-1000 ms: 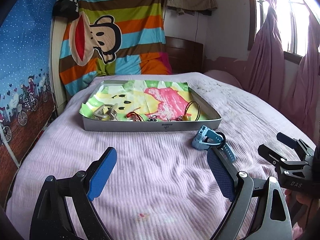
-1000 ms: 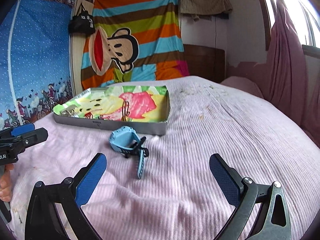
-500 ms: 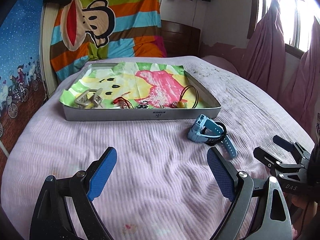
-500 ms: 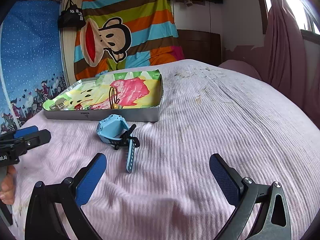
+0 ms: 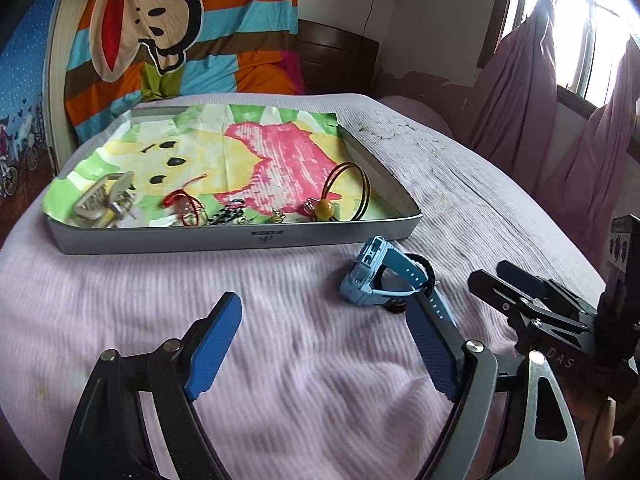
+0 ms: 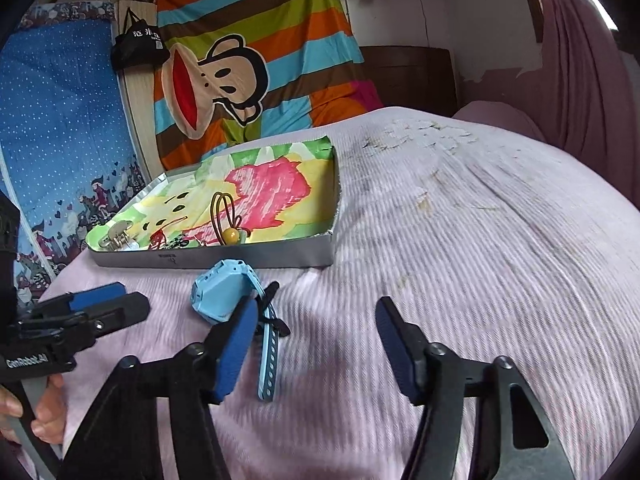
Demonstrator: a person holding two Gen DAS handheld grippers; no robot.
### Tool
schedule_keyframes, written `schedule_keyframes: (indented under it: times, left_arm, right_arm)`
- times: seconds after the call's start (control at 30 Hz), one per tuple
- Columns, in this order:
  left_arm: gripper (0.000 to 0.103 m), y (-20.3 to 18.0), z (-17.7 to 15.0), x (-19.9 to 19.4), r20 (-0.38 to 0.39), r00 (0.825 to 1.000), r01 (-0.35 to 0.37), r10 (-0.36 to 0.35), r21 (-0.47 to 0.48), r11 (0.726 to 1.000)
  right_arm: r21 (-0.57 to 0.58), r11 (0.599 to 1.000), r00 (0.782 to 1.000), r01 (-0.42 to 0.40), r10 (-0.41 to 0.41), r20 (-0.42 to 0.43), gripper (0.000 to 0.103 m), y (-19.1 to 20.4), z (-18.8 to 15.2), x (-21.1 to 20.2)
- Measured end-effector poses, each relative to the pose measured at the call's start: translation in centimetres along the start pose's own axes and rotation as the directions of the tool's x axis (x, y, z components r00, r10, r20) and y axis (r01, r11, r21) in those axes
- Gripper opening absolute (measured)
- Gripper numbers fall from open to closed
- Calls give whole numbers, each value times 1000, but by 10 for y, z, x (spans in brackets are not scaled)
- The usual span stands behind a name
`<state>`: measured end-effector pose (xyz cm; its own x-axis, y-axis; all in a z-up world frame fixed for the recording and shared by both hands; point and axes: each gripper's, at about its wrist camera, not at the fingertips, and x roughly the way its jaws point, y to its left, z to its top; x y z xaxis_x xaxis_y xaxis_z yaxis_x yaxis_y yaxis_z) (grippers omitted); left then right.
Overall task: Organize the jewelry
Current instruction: 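Grasp the blue watch body with left gripper while right gripper grasps the black elastic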
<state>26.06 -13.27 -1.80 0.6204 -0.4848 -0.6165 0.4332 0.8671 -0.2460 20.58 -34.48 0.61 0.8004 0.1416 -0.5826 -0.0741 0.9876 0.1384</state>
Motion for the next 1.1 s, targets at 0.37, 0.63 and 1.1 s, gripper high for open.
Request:
schedule_keyframes:
  times: [0.37, 0.63, 1.1]
  left_arm:
    - [39, 0, 10, 36, -42, 994, 99, -101, -54, 994]
    - [30, -7, 14, 51, -59, 991, 114, -116, -36, 993]
    - [20, -18, 10, 58, -53, 996, 77, -75, 32, 997]
  right_arm:
    - [5, 996, 993, -89, 89, -75, 24, 6, 8, 29]
    - [57, 992, 988, -109, 115, -107, 19, -2, 7, 35]
    - [174, 969, 974, -176, 197, -111, 8, -9, 3, 33]
